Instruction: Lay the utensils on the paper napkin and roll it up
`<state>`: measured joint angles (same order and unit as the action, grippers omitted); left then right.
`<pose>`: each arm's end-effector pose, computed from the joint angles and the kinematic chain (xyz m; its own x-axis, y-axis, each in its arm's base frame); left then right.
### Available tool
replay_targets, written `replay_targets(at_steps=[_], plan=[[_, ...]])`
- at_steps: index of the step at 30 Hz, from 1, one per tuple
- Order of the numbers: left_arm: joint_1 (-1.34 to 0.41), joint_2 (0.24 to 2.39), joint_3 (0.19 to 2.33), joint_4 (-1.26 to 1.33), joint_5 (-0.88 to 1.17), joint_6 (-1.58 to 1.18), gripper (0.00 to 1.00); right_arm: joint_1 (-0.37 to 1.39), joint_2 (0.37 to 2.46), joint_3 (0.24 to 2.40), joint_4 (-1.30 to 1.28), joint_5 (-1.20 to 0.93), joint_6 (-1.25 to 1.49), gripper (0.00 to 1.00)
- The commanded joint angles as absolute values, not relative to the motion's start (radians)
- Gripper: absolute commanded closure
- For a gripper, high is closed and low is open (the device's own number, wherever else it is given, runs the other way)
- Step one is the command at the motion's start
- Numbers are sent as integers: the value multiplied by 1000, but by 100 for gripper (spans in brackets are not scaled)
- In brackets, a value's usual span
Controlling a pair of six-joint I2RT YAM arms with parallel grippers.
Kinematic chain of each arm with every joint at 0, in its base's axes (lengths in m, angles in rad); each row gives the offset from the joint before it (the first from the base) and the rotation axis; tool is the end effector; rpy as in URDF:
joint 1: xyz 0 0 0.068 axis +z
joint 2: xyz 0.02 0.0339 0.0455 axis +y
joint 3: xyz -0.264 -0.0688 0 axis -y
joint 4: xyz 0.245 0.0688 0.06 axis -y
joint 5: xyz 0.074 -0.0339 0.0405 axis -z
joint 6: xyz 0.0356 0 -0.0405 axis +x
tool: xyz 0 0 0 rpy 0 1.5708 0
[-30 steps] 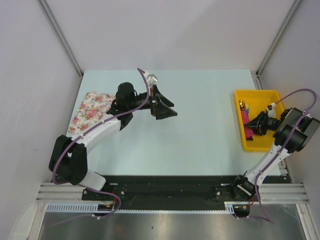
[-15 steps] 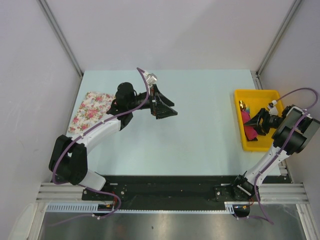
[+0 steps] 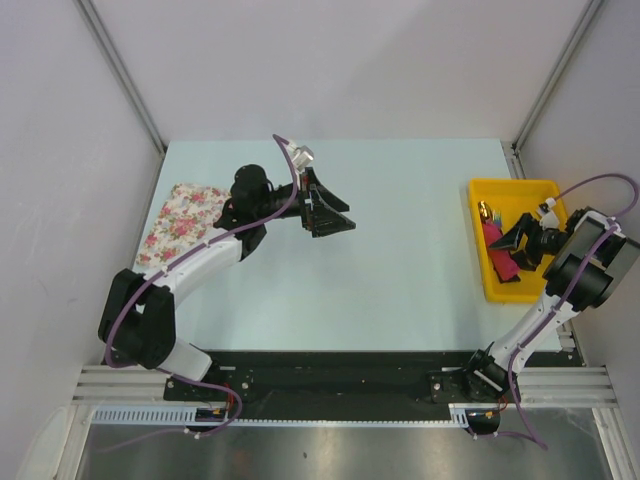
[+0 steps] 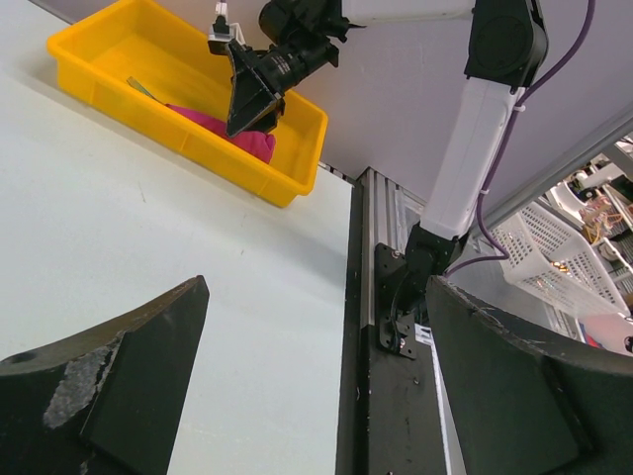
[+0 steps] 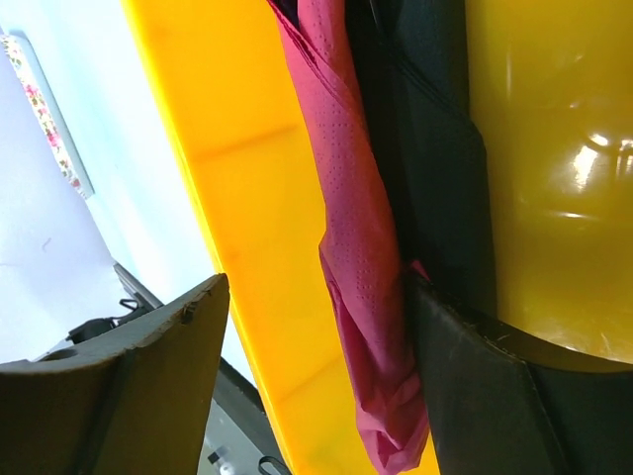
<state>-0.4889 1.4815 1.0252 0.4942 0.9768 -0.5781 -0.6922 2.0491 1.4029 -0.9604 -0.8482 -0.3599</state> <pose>0.2834 -0.1842 0.3259 -0.5151 -0.0724 -0.8541 0.8507 0.0784 -0.5197 0.3017 -0.2154 0.1508 -0.8760 0.4237 -0.2305 0.1434 0.6851 0.7142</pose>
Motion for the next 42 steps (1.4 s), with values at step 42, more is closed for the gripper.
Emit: replay_targets(at_steps=[42], plan=[[-492,1502,1045,577,1002,-620,5,-677,1902,1431,-986,-686,-563,40]])
